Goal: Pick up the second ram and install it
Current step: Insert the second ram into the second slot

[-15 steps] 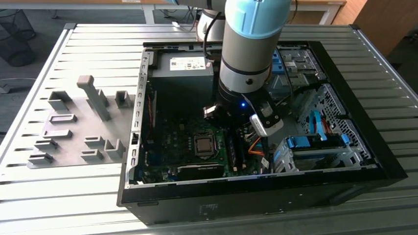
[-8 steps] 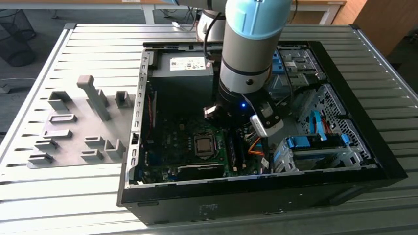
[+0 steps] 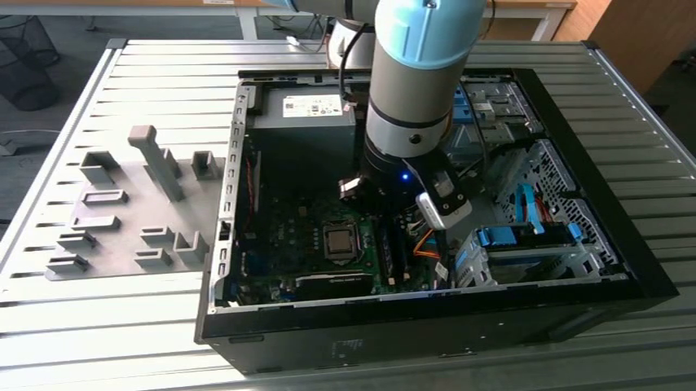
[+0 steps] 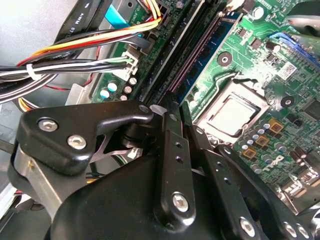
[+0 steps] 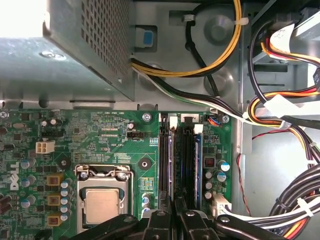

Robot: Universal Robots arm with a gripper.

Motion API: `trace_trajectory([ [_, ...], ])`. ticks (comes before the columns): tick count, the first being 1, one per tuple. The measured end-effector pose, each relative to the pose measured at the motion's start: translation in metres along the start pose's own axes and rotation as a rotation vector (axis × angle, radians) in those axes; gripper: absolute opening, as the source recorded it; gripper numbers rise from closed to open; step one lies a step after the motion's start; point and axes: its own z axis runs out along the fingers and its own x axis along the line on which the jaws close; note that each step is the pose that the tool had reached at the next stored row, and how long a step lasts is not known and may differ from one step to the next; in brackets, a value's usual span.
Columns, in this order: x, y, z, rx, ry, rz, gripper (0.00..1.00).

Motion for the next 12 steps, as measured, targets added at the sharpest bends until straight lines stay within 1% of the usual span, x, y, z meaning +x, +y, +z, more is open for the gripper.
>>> trace_trajectory([
  [12,-0.0014,-0.0009,0.0001,0.0,-0.0001,0.003,0.14],
])
